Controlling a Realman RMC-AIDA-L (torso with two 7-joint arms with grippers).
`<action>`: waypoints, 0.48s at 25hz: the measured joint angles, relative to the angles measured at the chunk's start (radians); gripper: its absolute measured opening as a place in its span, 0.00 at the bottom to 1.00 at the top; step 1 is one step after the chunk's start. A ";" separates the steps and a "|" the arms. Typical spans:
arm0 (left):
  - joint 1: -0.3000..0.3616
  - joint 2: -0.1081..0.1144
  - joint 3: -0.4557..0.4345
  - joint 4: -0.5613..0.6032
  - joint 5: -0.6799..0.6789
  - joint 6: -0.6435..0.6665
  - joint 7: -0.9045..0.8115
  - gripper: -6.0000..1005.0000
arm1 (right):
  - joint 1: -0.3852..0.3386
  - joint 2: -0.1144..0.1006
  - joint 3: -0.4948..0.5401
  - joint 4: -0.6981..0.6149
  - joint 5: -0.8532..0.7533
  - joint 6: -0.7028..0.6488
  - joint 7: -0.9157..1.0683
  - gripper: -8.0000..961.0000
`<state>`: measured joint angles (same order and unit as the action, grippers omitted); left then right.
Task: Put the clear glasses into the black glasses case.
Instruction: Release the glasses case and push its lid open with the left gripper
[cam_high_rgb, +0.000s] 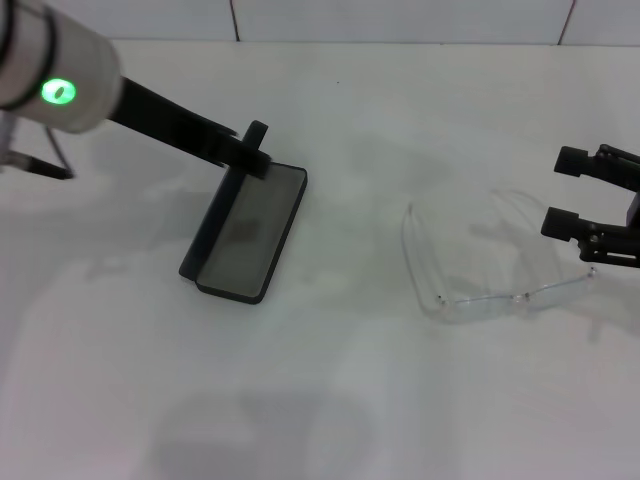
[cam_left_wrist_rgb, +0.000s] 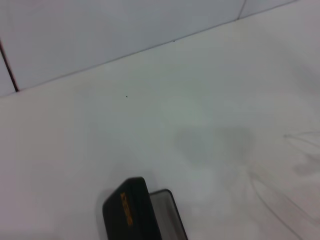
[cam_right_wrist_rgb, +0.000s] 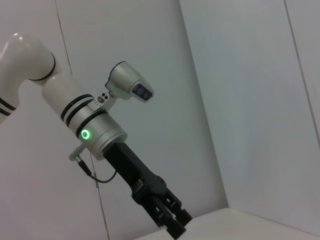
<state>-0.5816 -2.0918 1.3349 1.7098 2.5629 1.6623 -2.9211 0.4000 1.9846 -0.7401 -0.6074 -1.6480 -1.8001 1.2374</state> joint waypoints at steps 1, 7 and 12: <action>0.000 0.001 0.032 0.003 0.015 -0.018 -0.016 0.82 | 0.000 0.000 0.000 0.000 0.000 0.001 -0.001 0.89; -0.001 0.000 0.146 -0.023 0.107 -0.113 -0.049 0.81 | -0.001 -0.002 0.001 0.000 0.000 0.015 -0.012 0.89; -0.022 0.001 0.185 -0.110 0.137 -0.189 -0.062 0.81 | -0.003 -0.001 0.007 0.000 0.002 0.018 -0.014 0.89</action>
<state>-0.6033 -2.0910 1.5202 1.5996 2.7004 1.4728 -2.9829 0.3968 1.9831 -0.7326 -0.6074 -1.6465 -1.7826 1.2229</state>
